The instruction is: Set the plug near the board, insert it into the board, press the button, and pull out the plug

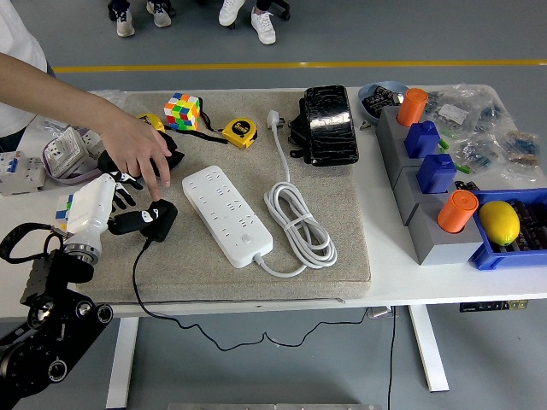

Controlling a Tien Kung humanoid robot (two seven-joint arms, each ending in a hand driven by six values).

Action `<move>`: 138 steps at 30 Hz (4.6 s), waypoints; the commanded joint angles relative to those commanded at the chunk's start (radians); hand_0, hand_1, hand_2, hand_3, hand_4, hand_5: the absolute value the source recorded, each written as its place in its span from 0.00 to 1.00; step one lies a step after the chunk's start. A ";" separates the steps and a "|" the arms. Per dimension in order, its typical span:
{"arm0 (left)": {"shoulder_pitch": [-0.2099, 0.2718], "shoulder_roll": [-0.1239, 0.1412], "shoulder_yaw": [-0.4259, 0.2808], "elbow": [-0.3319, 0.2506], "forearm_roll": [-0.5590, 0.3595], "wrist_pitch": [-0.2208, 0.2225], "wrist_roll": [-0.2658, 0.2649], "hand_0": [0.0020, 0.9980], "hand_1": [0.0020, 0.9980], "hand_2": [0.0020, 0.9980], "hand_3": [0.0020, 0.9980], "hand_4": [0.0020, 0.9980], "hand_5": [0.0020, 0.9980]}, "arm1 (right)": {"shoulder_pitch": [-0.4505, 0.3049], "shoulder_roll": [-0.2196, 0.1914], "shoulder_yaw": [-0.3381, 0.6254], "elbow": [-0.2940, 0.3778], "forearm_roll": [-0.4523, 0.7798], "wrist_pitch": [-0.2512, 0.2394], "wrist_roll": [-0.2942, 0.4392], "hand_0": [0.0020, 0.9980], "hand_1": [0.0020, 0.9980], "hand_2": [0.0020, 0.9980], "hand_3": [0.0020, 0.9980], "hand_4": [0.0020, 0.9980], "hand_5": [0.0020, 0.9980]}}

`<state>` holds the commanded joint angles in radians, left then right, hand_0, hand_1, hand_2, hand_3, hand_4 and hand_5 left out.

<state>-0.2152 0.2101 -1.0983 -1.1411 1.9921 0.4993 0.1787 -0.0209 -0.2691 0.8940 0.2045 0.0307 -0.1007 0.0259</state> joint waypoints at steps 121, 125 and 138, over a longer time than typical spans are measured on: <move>-0.180 0.068 0.243 0.206 -0.142 -0.069 -0.505 0.20 0.27 0.29 0.53 0.70 0.00 | -0.003 0.001 0.112 0.021 -0.095 -0.039 0.070 0.55 0.60 0.55 0.51 0.83 0.38; -0.185 0.068 0.249 0.216 -0.146 -0.070 -0.509 0.20 0.27 0.29 0.53 0.71 0.00 | -0.001 0.001 0.121 0.023 -0.102 -0.041 0.072 0.55 0.60 0.55 0.51 0.83 0.38; -0.198 0.064 0.258 0.235 -0.115 -0.072 -0.497 0.21 0.31 0.33 0.53 0.72 0.00 | -0.001 0.001 0.130 0.025 -0.110 -0.042 0.074 0.55 0.60 0.55 0.51 0.83 0.38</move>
<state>-0.4129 0.2745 -0.8404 -0.9066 1.8770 0.4269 -0.3183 -0.0221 -0.2678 1.0242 0.2291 -0.0797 -0.1425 0.0994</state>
